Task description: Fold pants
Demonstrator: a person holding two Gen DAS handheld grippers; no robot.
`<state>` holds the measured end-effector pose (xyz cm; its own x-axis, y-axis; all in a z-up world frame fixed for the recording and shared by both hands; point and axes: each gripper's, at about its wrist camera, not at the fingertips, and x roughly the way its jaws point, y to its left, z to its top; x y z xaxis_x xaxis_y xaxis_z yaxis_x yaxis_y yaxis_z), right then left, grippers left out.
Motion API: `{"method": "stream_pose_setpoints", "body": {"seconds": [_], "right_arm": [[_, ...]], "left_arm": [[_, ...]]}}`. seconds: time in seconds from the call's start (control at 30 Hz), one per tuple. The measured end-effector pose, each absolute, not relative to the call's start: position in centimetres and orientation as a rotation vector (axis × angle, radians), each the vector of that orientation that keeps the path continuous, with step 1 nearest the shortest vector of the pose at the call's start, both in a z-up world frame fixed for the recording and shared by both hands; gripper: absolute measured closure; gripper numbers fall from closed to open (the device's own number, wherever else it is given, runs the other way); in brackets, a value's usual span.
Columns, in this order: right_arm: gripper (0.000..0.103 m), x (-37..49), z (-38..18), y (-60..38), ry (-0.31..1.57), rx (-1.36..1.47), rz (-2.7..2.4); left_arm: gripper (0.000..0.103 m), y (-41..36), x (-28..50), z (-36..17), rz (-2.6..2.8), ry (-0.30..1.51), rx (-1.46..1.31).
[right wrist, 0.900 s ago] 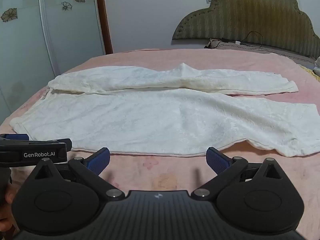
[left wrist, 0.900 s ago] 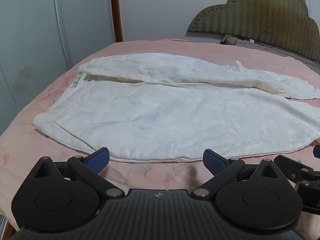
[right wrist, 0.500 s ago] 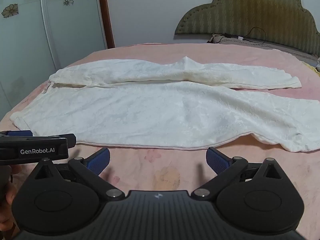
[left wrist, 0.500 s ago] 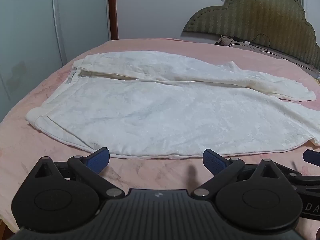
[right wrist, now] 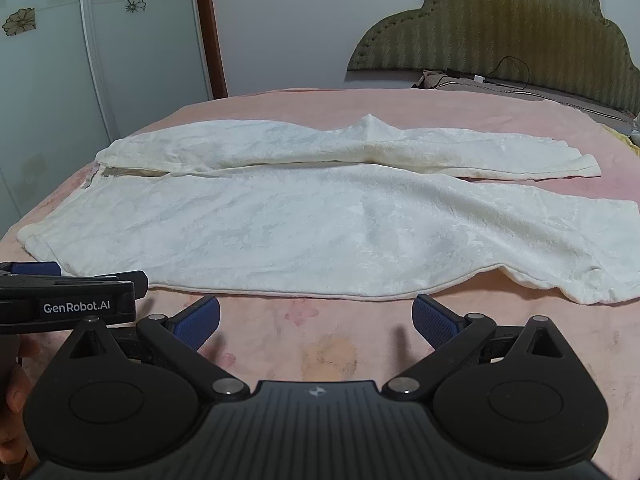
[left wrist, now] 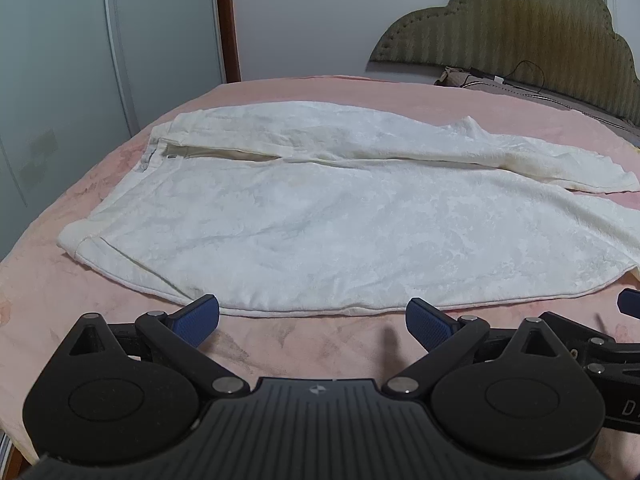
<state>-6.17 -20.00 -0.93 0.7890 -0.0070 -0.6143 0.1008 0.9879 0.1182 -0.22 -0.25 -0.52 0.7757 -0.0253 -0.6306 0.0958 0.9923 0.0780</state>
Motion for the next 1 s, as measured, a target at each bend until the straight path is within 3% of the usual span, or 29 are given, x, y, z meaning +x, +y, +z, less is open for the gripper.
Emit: {"method": "stream_pose_setpoints", "body": {"seconds": [1.0], "right_arm": [[0.0, -6.2, -1.13, -19.55, 0.654, 0.153, -0.041]], "left_arm": [[0.002, -0.03, -0.13, -0.72, -0.049, 0.685, 0.113]]}}
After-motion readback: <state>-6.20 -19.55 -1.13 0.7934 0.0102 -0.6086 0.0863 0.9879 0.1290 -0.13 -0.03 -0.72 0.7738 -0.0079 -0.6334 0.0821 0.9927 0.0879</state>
